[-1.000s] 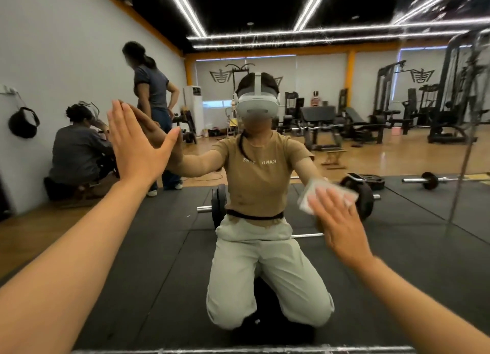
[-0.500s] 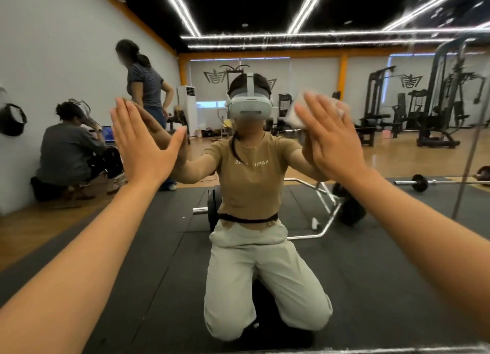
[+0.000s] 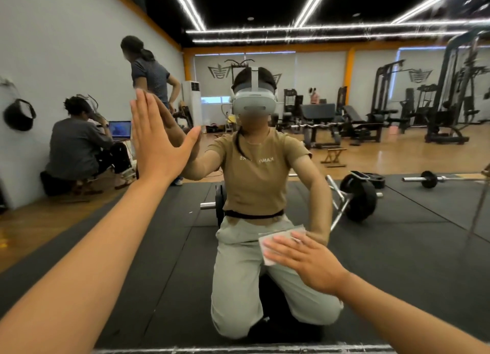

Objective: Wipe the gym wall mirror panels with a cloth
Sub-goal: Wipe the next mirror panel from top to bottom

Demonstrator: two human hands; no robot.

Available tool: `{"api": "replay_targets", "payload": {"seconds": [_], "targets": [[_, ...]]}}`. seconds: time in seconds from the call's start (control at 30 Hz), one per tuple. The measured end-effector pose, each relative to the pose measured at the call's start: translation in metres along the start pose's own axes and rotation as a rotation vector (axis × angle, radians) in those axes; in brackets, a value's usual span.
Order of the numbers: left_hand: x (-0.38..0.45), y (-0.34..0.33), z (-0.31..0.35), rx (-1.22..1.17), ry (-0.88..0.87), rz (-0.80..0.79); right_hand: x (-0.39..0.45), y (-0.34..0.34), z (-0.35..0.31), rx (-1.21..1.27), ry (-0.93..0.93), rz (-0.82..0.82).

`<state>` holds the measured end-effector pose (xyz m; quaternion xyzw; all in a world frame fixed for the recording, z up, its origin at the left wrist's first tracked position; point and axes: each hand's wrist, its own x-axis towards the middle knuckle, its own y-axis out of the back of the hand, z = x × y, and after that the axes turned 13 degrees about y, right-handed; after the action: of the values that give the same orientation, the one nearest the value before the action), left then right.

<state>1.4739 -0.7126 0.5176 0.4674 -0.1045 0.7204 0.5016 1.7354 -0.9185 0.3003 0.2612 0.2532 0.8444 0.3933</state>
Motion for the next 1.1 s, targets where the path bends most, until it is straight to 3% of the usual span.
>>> {"api": "replay_targets", "payload": {"seconds": [0.13, 0.33, 0.43, 0.5, 0.57, 0.7, 0.83, 0.93, 1.1], "targets": [[0.0, 0.004, -0.004, -0.014, -0.029, -0.025, 0.035, 0.052, 0.057, 0.025, 0.016, 0.153], [0.0, 0.013, -0.007, 0.032, -0.084, -0.038, 0.142, 0.159, 0.177, -0.071, -0.406, 0.482], [0.003, 0.018, -0.014, 0.096, -0.133, -0.042, 0.175, 0.163, 0.176, -0.036, -0.553, 0.621], [0.007, 0.021, -0.02, 0.141, -0.172, -0.035, 0.182, 0.142, 0.146, -0.028, -0.532, 0.665], [0.01, 0.025, -0.027, 0.16, -0.208, -0.041, 0.176, 0.105, 0.097, -0.01, -0.395, 0.61], [0.015, 0.029, -0.036, 0.139, -0.26, -0.088, 0.137, 0.028, -0.007, -0.096, -0.006, 0.225], [0.019, 0.034, -0.046, 0.143, -0.316, -0.125, 0.115, 0.013, -0.023, -0.157, 0.188, -0.011], [0.023, 0.035, -0.052, 0.136, -0.349, -0.157, 0.128, 0.039, 0.01, -0.107, 0.221, 0.039], [0.024, 0.033, -0.056, 0.133, -0.377, -0.156, 0.187, 0.123, 0.103, -0.094, -0.186, 0.391]]}}
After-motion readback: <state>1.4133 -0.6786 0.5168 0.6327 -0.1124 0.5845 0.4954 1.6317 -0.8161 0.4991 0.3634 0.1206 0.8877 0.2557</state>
